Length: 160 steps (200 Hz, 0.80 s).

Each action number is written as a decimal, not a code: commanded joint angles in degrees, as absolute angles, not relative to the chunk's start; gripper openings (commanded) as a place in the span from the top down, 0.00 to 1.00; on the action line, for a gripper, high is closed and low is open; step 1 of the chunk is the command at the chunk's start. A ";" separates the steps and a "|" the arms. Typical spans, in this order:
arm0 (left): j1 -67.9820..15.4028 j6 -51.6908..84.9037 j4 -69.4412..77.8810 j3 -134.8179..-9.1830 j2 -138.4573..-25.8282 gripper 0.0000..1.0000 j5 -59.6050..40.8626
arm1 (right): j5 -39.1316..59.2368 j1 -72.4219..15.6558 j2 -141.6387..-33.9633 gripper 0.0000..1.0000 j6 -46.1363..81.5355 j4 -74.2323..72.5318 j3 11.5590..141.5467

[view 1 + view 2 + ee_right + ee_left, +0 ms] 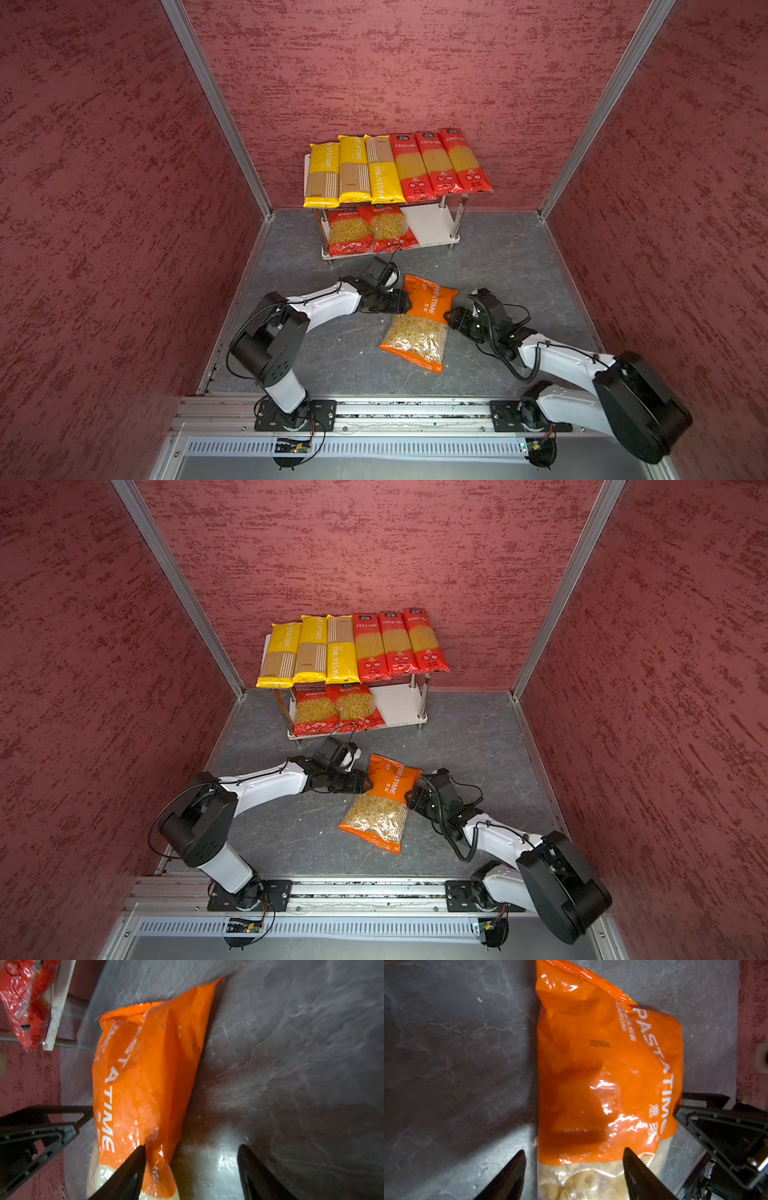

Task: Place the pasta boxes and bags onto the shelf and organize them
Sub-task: 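Grasp the orange bag with the left gripper while the right grasps its end, then carry the orange bag with both grippers onto the lower shelf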

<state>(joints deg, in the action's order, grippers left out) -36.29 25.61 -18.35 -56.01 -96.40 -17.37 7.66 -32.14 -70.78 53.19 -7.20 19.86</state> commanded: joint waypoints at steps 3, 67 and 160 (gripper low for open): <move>-37.91 24.99 -17.37 -57.69 -99.40 0.27 -19.11 | 6.36 -34.09 -73.85 0.29 54.76 -11.51 21.71; -39.43 29.63 -10.95 -58.44 -101.13 0.47 -26.71 | 6.69 -34.10 -75.68 0.61 48.37 -15.93 23.83; -41.91 29.92 -8.12 -58.78 -95.69 0.88 -27.78 | 5.17 -33.68 -64.01 0.91 40.35 -12.40 22.51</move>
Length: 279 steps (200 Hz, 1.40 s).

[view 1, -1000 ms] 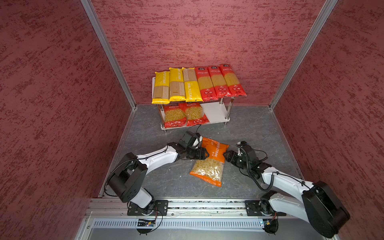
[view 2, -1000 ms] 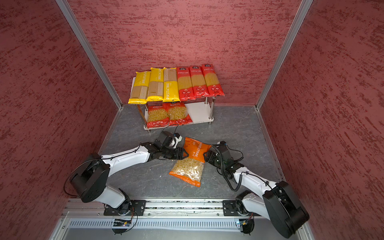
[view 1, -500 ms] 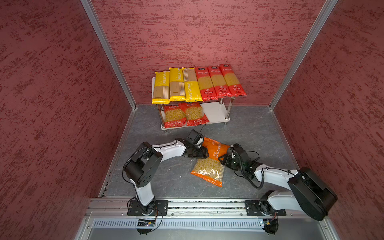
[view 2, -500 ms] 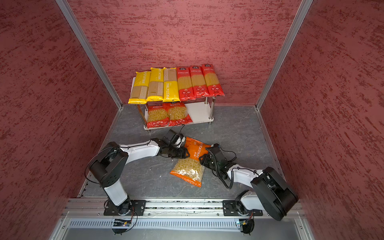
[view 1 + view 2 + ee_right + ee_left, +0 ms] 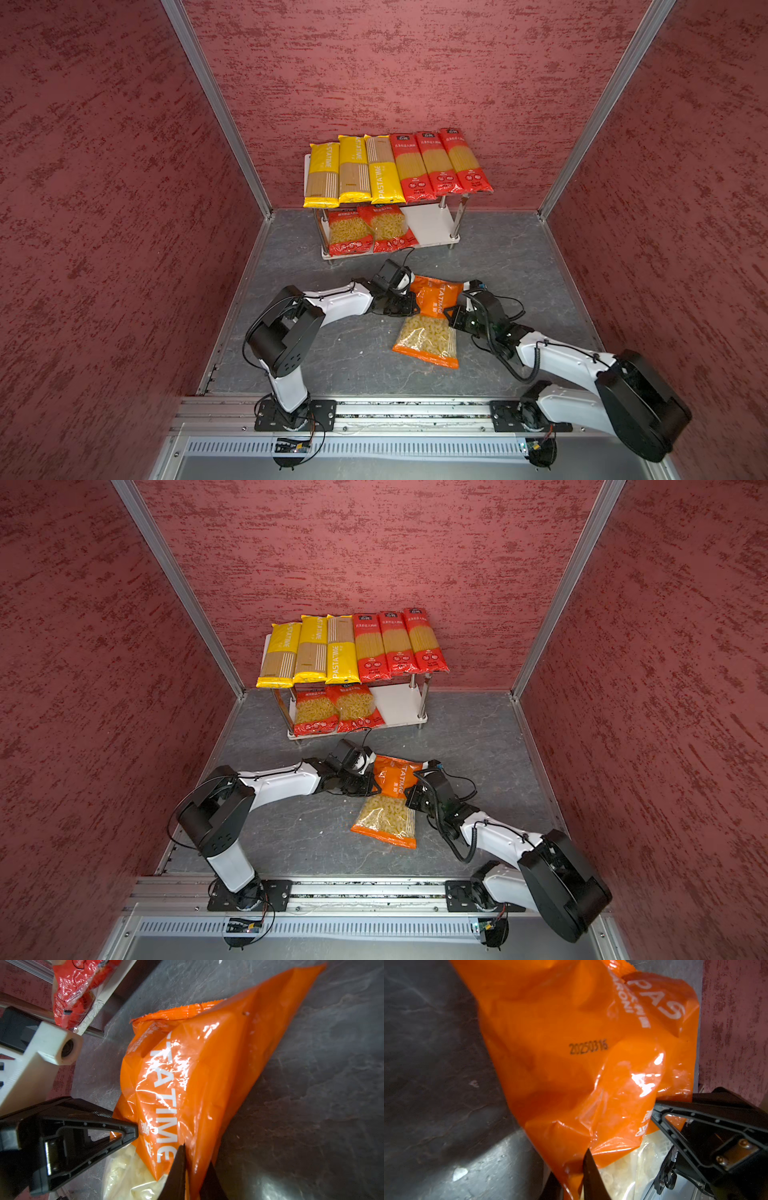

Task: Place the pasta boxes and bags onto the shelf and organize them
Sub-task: 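Carry the orange bag with both grippers onto the lower shelf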

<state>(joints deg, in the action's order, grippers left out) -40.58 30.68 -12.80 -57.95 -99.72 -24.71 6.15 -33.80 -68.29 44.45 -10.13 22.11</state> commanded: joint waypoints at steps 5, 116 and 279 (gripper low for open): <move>-42.09 29.66 -7.77 -58.73 -95.21 0.89 -27.61 | 4.75 -33.62 -63.19 0.92 39.41 -12.27 22.37; -36.56 30.79 11.41 -58.65 -91.81 1.00 -26.01 | 6.33 -25.90 -70.21 1.00 20.81 -23.41 36.31; -30.73 38.23 18.13 -83.18 -116.46 1.00 -5.98 | -0.99 -21.53 -111.67 0.53 18.84 -42.55 64.37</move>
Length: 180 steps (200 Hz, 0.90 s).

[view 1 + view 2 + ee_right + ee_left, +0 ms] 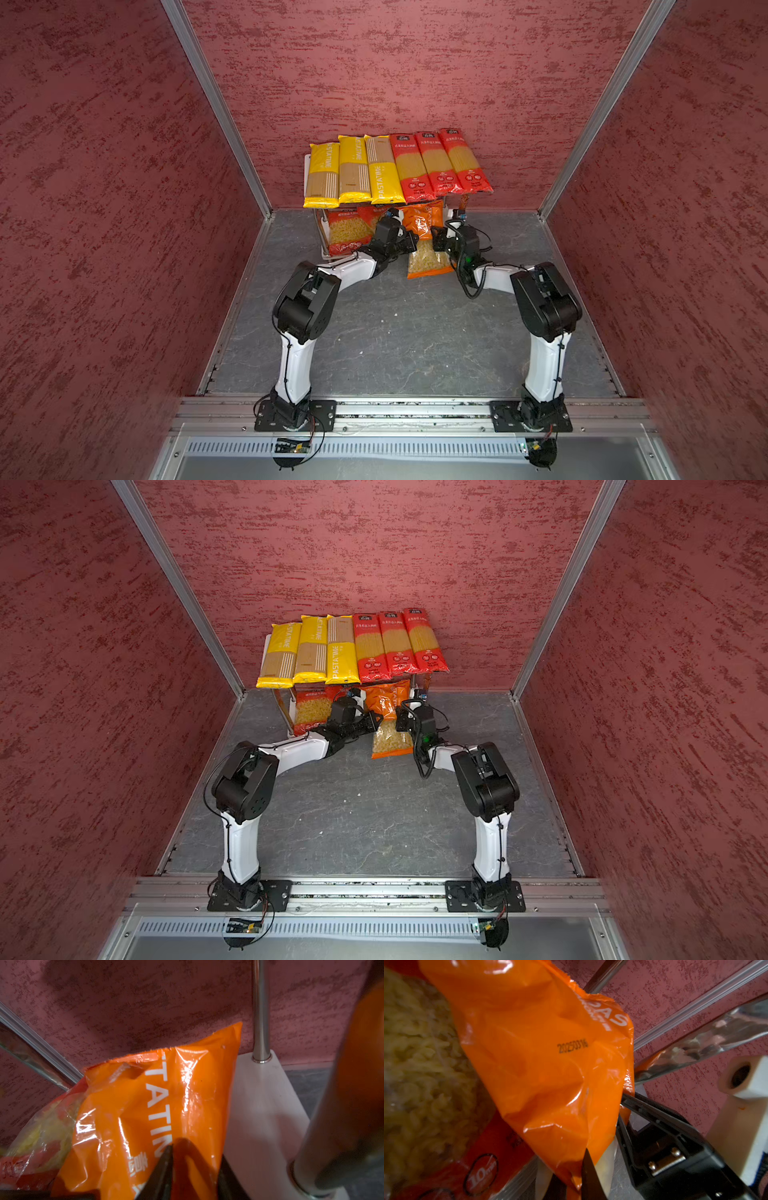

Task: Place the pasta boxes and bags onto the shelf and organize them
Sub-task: 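Carry the orange bag with both grippers onto the lower shelf, then push the orange bag upright beside the fusilli bags and open both grippers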

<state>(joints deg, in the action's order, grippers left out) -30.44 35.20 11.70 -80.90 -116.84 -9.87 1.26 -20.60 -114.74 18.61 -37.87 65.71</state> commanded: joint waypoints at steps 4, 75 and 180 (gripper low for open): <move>-30.83 38.63 18.02 -83.23 -116.46 1.00 -5.25 | -1.48 -21.53 -110.99 0.51 19.17 -42.66 63.28; -31.64 44.32 19.58 -84.24 -116.59 1.00 5.72 | -7.75 -21.45 -93.12 0.38 21.89 -34.30 49.04; -31.86 56.57 26.89 -87.99 -119.41 1.00 20.34 | -4.65 -21.44 -80.77 0.37 33.76 -28.96 36.92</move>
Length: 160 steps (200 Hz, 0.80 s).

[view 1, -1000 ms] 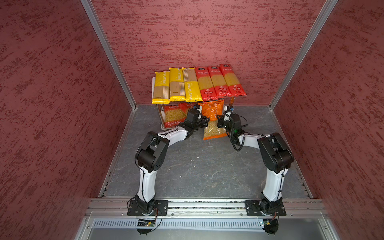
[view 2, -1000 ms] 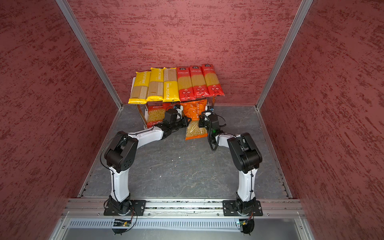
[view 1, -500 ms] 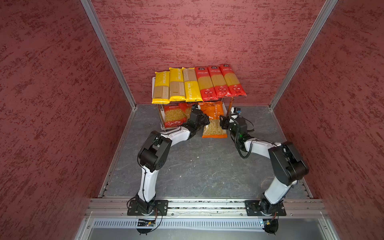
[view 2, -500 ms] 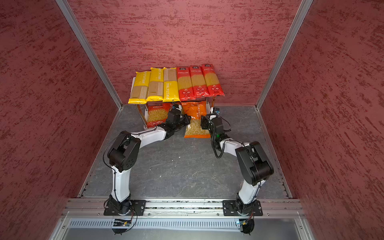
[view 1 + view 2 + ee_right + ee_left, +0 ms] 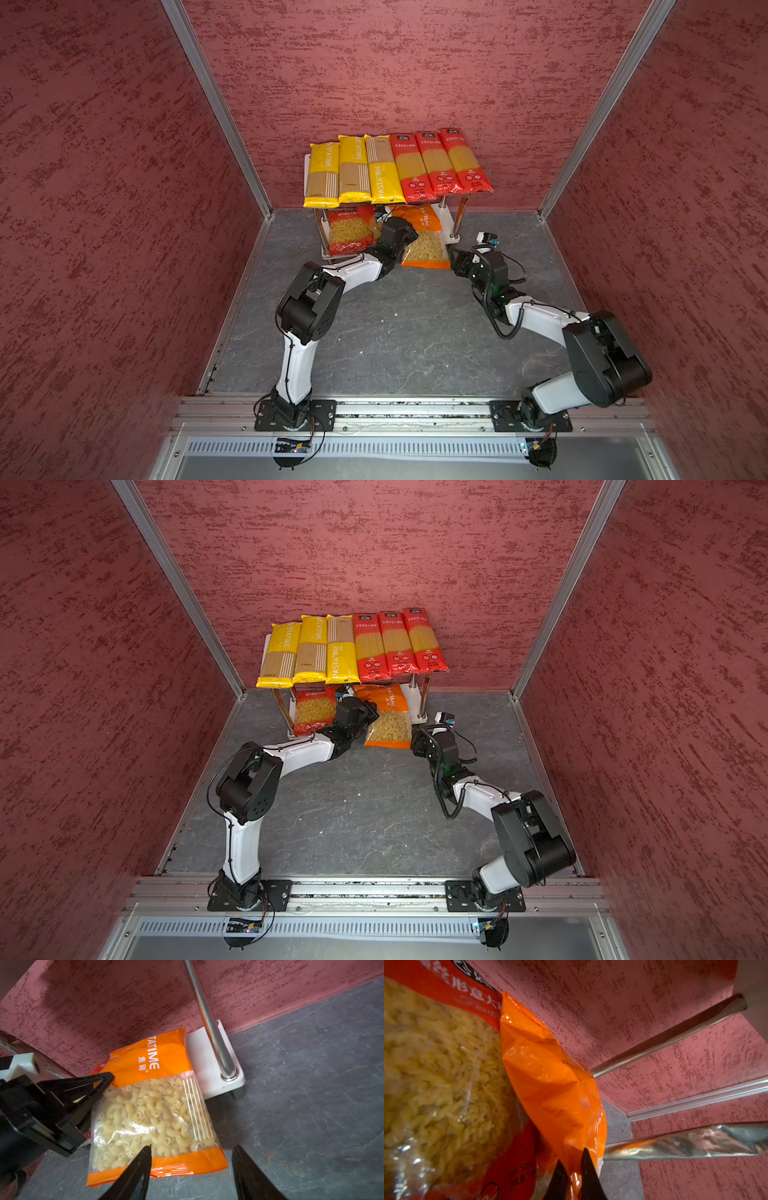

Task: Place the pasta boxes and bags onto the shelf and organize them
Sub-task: 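Push the orange bag upright beside the fusilli bags and open both grippers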

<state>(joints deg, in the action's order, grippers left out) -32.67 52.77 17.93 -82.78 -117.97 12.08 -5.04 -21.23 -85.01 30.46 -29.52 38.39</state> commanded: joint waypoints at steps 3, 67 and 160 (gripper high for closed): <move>-31.82 56.94 26.94 -88.51 -119.82 1.00 20.19 | -4.53 -21.44 -80.47 0.38 33.99 -28.86 36.57; -33.92 60.14 25.11 -100.40 -129.35 1.00 20.05 | -2.13 -21.52 -80.09 0.39 38.26 -30.47 32.26; -32.20 58.92 19.37 -95.98 -125.89 0.90 12.87 | 2.94 -22.35 -107.02 0.56 44.81 -43.97 46.44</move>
<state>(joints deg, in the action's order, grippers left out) -33.08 59.75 20.05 -97.32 -129.99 15.03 3.22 -22.26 -103.07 42.68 -38.37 40.32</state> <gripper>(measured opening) 0.122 0.464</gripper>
